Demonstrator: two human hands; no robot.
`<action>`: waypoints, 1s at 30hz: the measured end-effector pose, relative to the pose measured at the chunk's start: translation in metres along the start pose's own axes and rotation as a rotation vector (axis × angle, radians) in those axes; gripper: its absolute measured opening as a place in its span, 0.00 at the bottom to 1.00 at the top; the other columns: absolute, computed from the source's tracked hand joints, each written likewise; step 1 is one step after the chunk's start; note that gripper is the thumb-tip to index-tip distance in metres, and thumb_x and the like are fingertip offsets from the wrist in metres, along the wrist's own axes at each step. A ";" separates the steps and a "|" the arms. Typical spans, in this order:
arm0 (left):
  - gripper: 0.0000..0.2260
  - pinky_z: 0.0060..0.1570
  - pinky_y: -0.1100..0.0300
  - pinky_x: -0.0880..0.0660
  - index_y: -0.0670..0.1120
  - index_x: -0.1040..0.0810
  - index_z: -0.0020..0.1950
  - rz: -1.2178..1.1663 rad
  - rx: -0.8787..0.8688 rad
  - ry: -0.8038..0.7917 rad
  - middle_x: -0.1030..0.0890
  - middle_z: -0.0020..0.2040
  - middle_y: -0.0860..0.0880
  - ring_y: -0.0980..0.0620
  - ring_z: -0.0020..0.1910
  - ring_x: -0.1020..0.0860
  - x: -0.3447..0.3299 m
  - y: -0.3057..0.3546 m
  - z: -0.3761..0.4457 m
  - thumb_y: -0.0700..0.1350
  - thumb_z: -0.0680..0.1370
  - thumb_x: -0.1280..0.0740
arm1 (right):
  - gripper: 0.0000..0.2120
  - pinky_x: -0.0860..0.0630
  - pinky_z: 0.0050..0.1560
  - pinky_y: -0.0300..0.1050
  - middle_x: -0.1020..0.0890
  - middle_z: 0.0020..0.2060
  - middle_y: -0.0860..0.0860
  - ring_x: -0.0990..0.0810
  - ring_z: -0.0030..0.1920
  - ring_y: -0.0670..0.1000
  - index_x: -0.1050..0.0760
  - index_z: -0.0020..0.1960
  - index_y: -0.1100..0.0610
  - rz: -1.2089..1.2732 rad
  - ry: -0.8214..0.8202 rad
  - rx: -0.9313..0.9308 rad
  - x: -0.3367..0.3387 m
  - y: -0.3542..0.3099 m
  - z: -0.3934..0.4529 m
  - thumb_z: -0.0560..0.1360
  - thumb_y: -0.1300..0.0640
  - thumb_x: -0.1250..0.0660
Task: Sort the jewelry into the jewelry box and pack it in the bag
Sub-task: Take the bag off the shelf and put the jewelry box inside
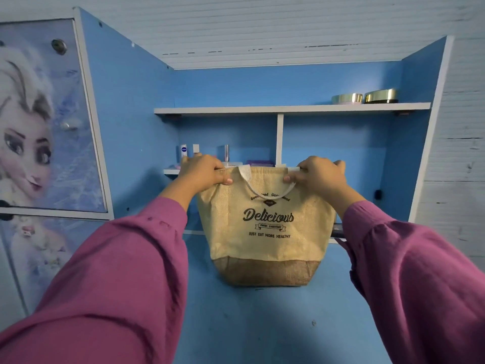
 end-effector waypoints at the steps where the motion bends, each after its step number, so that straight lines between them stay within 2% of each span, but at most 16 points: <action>1: 0.18 0.63 0.48 0.39 0.52 0.20 0.50 -0.008 0.002 -0.023 0.25 0.66 0.51 0.45 0.67 0.32 -0.001 -0.001 -0.003 0.64 0.70 0.31 | 0.25 0.44 0.49 0.50 0.21 0.40 0.49 0.25 0.48 0.52 0.22 0.40 0.53 0.004 0.008 0.002 -0.002 0.001 -0.002 0.68 0.30 0.36; 3: 0.21 0.63 0.48 0.37 0.54 0.21 0.56 -0.051 0.031 -0.043 0.25 0.63 0.50 0.44 0.66 0.33 -0.006 -0.006 -0.010 0.64 0.69 0.30 | 0.24 0.43 0.52 0.50 0.22 0.47 0.47 0.27 0.53 0.51 0.21 0.46 0.50 0.051 0.050 -0.010 -0.005 0.006 -0.008 0.67 0.30 0.35; 5: 0.22 0.63 0.49 0.35 0.55 0.23 0.58 -0.257 0.055 0.047 0.27 0.64 0.50 0.45 0.66 0.33 -0.012 -0.014 -0.019 0.58 0.67 0.25 | 0.24 0.41 0.60 0.53 0.25 0.58 0.48 0.30 0.61 0.53 0.23 0.54 0.46 0.150 0.117 -0.056 -0.010 0.015 -0.016 0.66 0.32 0.32; 7: 0.33 0.67 0.47 0.34 0.54 0.30 0.65 -0.597 0.085 0.128 0.31 0.67 0.52 0.47 0.68 0.33 -0.022 -0.025 -0.031 0.50 0.64 0.21 | 0.33 0.40 0.67 0.56 0.32 0.67 0.51 0.34 0.67 0.53 0.31 0.65 0.44 0.376 0.161 -0.126 -0.015 0.023 -0.027 0.64 0.36 0.27; 9: 0.48 0.69 0.46 0.36 0.56 0.43 0.74 -0.874 0.182 0.086 0.37 0.73 0.50 0.48 0.71 0.36 -0.038 -0.037 -0.045 0.50 0.62 0.19 | 0.44 0.39 0.70 0.55 0.39 0.71 0.53 0.38 0.70 0.54 0.42 0.72 0.45 0.675 0.146 -0.217 -0.022 0.031 -0.039 0.63 0.44 0.23; 11: 0.57 0.70 0.44 0.37 0.57 0.52 0.77 -0.983 0.280 -0.044 0.41 0.76 0.50 0.48 0.73 0.38 -0.059 -0.045 -0.059 0.54 0.58 0.18 | 0.49 0.35 0.69 0.56 0.39 0.72 0.55 0.36 0.70 0.55 0.48 0.74 0.47 0.898 0.051 -0.341 -0.033 0.042 -0.052 0.63 0.48 0.22; 14: 0.65 0.70 0.43 0.38 0.58 0.57 0.77 -1.045 0.386 -0.272 0.40 0.77 0.49 0.47 0.73 0.37 -0.091 -0.049 -0.081 0.59 0.51 0.18 | 0.43 0.24 0.57 0.60 0.28 0.64 0.54 0.26 0.60 0.56 0.44 0.72 0.49 0.958 -0.305 -0.521 -0.057 0.062 -0.073 0.64 0.46 0.24; 16: 0.65 0.69 0.42 0.38 0.58 0.56 0.77 -1.089 0.430 -0.363 0.37 0.75 0.48 0.45 0.72 0.35 -0.107 -0.046 -0.093 0.59 0.51 0.18 | 0.41 0.23 0.52 0.63 0.25 0.60 0.54 0.24 0.57 0.58 0.39 0.69 0.52 0.968 -0.493 -0.611 -0.071 0.070 -0.086 0.62 0.45 0.23; 19: 0.67 0.65 0.40 0.33 0.57 0.53 0.77 -1.179 0.478 -0.395 0.29 0.69 0.47 0.45 0.65 0.28 -0.125 -0.039 -0.102 0.56 0.47 0.16 | 0.37 0.21 0.50 0.61 0.22 0.56 0.55 0.22 0.54 0.60 0.35 0.67 0.55 1.059 -0.527 -0.693 -0.085 0.074 -0.099 0.63 0.51 0.23; 20: 0.64 0.63 0.41 0.30 0.56 0.51 0.77 -1.213 0.495 -0.379 0.27 0.66 0.47 0.45 0.62 0.26 -0.127 -0.036 -0.104 0.53 0.50 0.16 | 0.36 0.21 0.49 0.61 0.22 0.55 0.55 0.21 0.53 0.61 0.35 0.67 0.55 1.092 -0.525 -0.711 -0.089 0.074 -0.101 0.63 0.52 0.23; 22: 0.53 0.58 0.41 0.25 0.52 0.47 0.76 -1.265 0.523 -0.324 0.25 0.59 0.48 0.46 0.57 0.24 -0.130 -0.031 -0.106 0.46 0.60 0.19 | 0.36 0.21 0.48 0.61 0.21 0.55 0.57 0.21 0.53 0.62 0.34 0.68 0.54 1.135 -0.494 -0.733 -0.095 0.075 -0.105 0.64 0.54 0.23; 24: 0.44 0.55 0.41 0.23 0.50 0.42 0.74 -1.278 0.537 -0.283 0.24 0.56 0.50 0.46 0.55 0.22 -0.131 -0.029 -0.107 0.42 0.65 0.21 | 0.31 0.21 0.47 0.61 0.21 0.54 0.57 0.21 0.51 0.61 0.33 0.67 0.55 1.166 -0.417 -0.755 -0.097 0.073 -0.106 0.68 0.57 0.25; 28: 0.47 0.52 0.40 0.22 0.49 0.39 0.72 -1.269 0.550 -0.214 0.25 0.61 0.46 0.44 0.56 0.22 -0.131 -0.028 -0.107 0.47 0.58 0.19 | 0.24 0.20 0.45 0.60 0.20 0.52 0.57 0.20 0.49 0.59 0.31 0.63 0.55 1.189 -0.302 -0.763 -0.094 0.067 -0.107 0.70 0.60 0.26; 30: 0.41 0.52 0.41 0.22 0.50 0.36 0.69 -1.261 0.542 -0.172 0.24 0.61 0.46 0.45 0.55 0.22 -0.132 -0.024 -0.106 0.46 0.61 0.20 | 0.23 0.20 0.41 0.58 0.21 0.51 0.56 0.20 0.48 0.59 0.31 0.61 0.56 1.201 -0.259 -0.755 -0.090 0.068 -0.107 0.70 0.62 0.27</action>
Point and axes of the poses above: each hand's wrist, its own z-axis towards the middle knuckle, its own x-axis out of the back of the hand, y = z × x, the point moved 1 cm from there along z, towards the middle knuckle
